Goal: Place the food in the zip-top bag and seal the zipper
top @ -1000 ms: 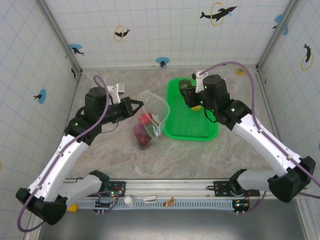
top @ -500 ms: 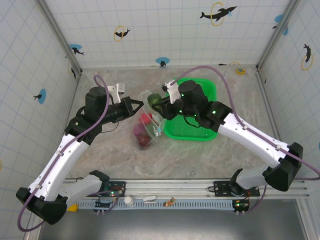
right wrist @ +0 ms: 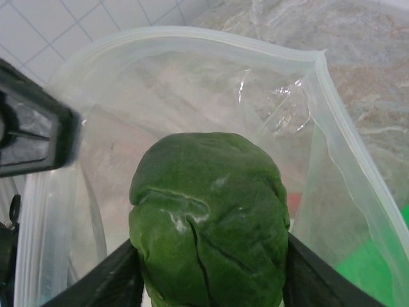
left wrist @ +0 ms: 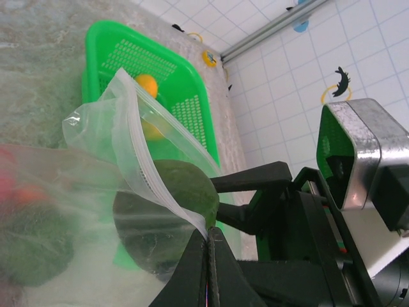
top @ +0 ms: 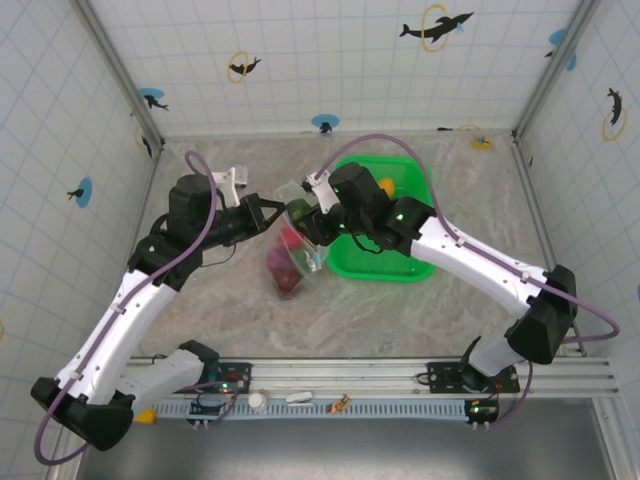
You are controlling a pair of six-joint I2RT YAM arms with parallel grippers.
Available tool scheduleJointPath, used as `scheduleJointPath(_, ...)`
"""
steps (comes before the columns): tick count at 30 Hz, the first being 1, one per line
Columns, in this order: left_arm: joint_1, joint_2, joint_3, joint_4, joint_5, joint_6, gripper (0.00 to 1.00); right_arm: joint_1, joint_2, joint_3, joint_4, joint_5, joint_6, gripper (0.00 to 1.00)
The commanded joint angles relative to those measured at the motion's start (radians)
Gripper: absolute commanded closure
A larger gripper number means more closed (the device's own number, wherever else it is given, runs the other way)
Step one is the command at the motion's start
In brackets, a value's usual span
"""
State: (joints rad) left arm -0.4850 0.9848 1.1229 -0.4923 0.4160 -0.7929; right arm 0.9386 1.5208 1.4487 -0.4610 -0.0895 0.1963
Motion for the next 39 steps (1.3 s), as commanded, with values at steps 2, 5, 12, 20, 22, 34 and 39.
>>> scheduleJointPath(2,0.002,-0.021,0.017,-0.003,-0.014,0.004,1.00,0.017,0.016,0.052,-0.028,0.052,-0.011,0.39)
scheduleJointPath(5,0.002,-0.020,0.018,0.010,-0.009,0.001,1.00,0.017,0.006,0.051,-0.023,0.065,-0.008,0.38)
scheduleJointPath(12,0.002,-0.018,-0.001,0.035,0.016,-0.009,1.00,0.016,-0.038,0.045,-0.018,0.081,-0.005,0.38)
scheduleJointPath(20,0.002,-0.029,-0.007,0.029,0.013,-0.006,1.00,-0.075,-0.149,0.011,0.031,0.050,0.029,0.40)
scheduleJointPath(22,0.002,-0.030,-0.002,0.025,0.011,-0.002,1.00,-0.146,-0.185,-0.025,0.054,0.014,0.057,0.40)
scheduleJointPath(34,0.003,-0.037,-0.020,0.053,0.035,0.018,1.00,-0.477,-0.114,-0.238,0.037,0.092,0.130,0.42)
scheduleJointPath(39,0.002,-0.035,-0.020,0.054,0.038,0.035,1.00,-0.494,0.038,-0.207,0.019,0.163,0.106,0.39)
